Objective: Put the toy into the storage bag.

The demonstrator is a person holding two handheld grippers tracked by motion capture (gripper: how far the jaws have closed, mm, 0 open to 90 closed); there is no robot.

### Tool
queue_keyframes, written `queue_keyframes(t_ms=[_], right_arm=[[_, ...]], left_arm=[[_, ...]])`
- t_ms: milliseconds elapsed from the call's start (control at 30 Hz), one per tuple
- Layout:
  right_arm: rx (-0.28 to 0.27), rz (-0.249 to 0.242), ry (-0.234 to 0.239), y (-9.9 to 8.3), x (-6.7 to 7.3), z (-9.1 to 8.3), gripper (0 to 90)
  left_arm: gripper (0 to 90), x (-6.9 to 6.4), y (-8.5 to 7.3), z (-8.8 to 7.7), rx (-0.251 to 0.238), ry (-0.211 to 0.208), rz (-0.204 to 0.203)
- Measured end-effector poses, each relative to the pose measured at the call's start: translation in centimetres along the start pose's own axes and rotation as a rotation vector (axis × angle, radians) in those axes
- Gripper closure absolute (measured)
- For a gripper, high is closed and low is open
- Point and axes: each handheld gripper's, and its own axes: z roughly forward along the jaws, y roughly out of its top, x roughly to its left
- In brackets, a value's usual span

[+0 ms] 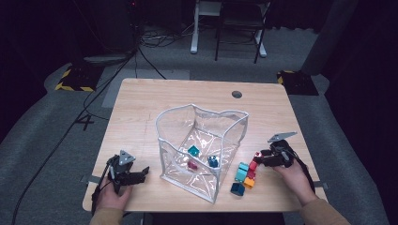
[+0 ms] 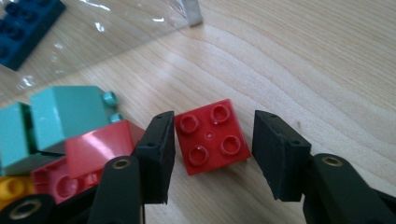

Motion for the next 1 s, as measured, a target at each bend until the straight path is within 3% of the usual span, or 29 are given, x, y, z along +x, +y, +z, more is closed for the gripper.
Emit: queue_keyframes(t_ms=[133, 367, 1000], right_arm=[[0.011, -0.004, -0.028, -0.1, -0.3, 0.3, 57.3], [-0.004, 0.000, -0.033, 0.0, -0.3, -0.3, 59.1], [-0.088, -0.044, 0.022, 3.6, 2.1, -6.1, 58.9]], left_arm=[[17.9, 0.0, 0.0, 0.0, -0.001, 0.000, 0.000], [17.9, 0.0, 0.0, 0.0, -0.001, -0.001, 0.000], [17.9, 0.0, 0.0, 0.0, -0.001, 0.000, 0.000]])
